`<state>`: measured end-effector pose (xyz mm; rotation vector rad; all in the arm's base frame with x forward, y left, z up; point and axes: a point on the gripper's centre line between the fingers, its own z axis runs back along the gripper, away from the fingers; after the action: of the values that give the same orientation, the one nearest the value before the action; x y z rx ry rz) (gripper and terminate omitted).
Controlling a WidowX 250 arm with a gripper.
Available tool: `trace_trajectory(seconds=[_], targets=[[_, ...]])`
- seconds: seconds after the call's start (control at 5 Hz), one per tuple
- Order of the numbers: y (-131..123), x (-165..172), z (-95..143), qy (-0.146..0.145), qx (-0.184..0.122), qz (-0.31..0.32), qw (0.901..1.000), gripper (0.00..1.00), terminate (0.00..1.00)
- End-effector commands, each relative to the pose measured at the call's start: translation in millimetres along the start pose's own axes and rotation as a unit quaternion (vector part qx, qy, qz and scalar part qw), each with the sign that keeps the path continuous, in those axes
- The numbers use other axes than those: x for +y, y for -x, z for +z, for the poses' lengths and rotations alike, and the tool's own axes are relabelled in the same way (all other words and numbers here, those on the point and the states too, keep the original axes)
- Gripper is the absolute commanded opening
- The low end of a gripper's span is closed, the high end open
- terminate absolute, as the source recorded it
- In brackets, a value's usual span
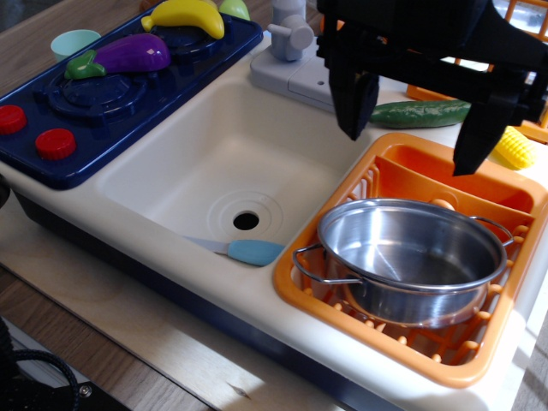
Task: Put pan from drying rack into sink
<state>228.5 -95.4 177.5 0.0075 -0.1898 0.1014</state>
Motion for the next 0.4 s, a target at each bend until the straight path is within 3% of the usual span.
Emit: trace_trajectory(seconds=[0.0, 0.2], targets=[[0.0, 0.0, 0.0, 0.000, 0.000, 0.000, 1.0000, 1.00, 0.00], [-3.1, -3.1, 1.8, -0.018, 0.013, 0.065, 0.9976, 1.00, 0.00]])
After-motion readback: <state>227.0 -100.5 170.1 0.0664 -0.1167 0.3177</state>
